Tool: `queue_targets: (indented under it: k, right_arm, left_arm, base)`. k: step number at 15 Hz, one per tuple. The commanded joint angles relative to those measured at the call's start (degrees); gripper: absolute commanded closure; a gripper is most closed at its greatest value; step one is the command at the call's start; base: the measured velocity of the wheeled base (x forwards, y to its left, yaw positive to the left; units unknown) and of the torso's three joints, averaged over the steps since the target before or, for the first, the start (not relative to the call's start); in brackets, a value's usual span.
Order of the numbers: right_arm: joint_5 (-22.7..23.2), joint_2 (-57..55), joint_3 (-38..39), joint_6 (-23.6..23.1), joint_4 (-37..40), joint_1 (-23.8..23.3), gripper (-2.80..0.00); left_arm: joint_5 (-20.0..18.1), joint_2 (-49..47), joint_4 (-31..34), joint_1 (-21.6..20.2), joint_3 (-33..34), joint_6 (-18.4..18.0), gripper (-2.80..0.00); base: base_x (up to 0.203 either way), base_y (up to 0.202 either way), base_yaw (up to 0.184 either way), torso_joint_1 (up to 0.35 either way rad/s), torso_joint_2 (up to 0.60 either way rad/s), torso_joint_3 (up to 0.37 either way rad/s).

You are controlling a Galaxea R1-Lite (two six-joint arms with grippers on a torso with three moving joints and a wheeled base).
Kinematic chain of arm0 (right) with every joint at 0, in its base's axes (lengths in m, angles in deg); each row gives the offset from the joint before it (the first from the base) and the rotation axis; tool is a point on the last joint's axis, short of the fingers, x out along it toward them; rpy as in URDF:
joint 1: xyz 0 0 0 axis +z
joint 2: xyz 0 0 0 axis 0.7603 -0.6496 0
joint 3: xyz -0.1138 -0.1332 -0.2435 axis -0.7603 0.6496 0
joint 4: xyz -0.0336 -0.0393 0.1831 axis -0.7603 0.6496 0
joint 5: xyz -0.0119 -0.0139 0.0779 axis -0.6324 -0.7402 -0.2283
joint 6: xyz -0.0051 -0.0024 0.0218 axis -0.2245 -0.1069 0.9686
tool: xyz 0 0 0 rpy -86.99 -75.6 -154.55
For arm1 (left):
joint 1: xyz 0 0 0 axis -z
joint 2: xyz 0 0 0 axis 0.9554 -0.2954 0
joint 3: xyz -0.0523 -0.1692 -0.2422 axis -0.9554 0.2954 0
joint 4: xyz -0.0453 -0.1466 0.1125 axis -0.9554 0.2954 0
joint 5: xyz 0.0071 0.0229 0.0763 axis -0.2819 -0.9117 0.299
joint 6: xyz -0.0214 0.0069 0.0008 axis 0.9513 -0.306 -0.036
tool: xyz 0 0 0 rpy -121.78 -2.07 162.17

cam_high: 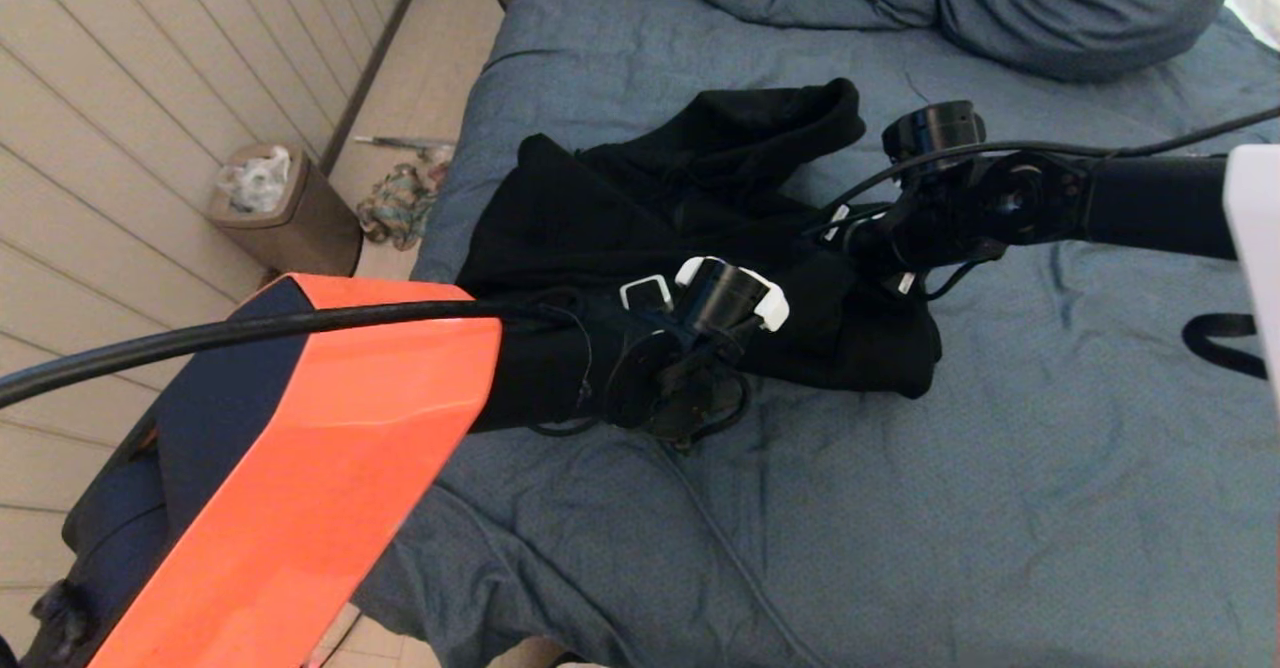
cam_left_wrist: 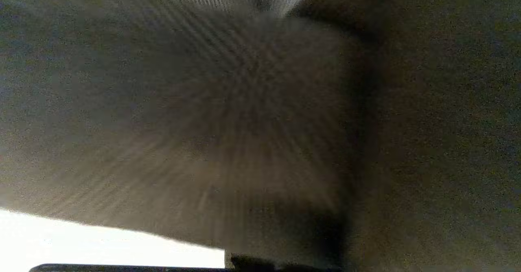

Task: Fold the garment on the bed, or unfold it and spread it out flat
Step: Fold the black sweatshirt

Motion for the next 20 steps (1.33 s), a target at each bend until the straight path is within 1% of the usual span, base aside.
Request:
queue_targets:
  k: [1,6,9,11,13,15,17,18,20]
  right_arm:
    - [0.0,0.21,0.01,0.2,0.1,0.01,0.0]
    - [0.09,2.8,0.64,0.29,0.34,-0.08,0.0]
    - [0.09,4.57,1.02,0.73,0.44,-0.08,0.0]
    - [0.09,7.03,3.57,0.76,0.54,-0.06,0.0]
    - [0.1,11.25,8.43,0.61,0.5,0.23,0.0]
    - [0.09,16.84,15.8,0.3,0.4,0.99,0.0]
    - [0.2,22.87,23.97,-0.41,0.3,2.11,0.0]
    - [0.22,25.6,27.85,-0.88,0.24,2.93,0.0]
    - [0.25,30.23,35.22,-1.8,0.2,5.33,0.0]
  left_arm:
    - [0.68,2.45,0.33,0.23,0.08,0.12,0.0]
    - [1.19,13.46,4.01,-0.08,0.39,-0.84,0.0]
    - [1.08,20.84,8.51,-0.17,0.43,-1.35,0.0]
    - [0.88,24.8,11.23,-0.51,0.47,-1.37,0.0]
    - [0.59,27.82,13.12,-0.6,1.36,-1.09,0.0]
    - [-1.09,30.1,14.7,-0.55,6.37,-0.97,0.0]
    - [-4.43,33.29,15.68,-0.54,13.36,-0.89,0.0]
    - [-5.46,35.09,15.83,-0.54,16.59,-0.98,0.0]
    - [-6.33,37.91,15.7,-0.53,22.61,-1.16,0.0]
  base:
    - [0.0,0.0,0.0,0.0,0.0,0.0]
    - [0.0,0.0,0.0,0.0,0.0,0.0]
    - [0.0,0.0,0.0,0.0,0.0,0.0]
    - [0.0,0.0,0.0,0.0,0.0,0.0]
    - [0.0,0.0,0.0,0.0,0.0,0.0]
    - [0.0,0.0,0.0,0.0,0.0,0.0]
    - [0.0,0.0,0.0,0.0,0.0,0.0]
    - [0.0,0.0,0.0,0.0,0.0,0.0]
    - [0.0,0.0,0.0,0.0,0.0,0.0]
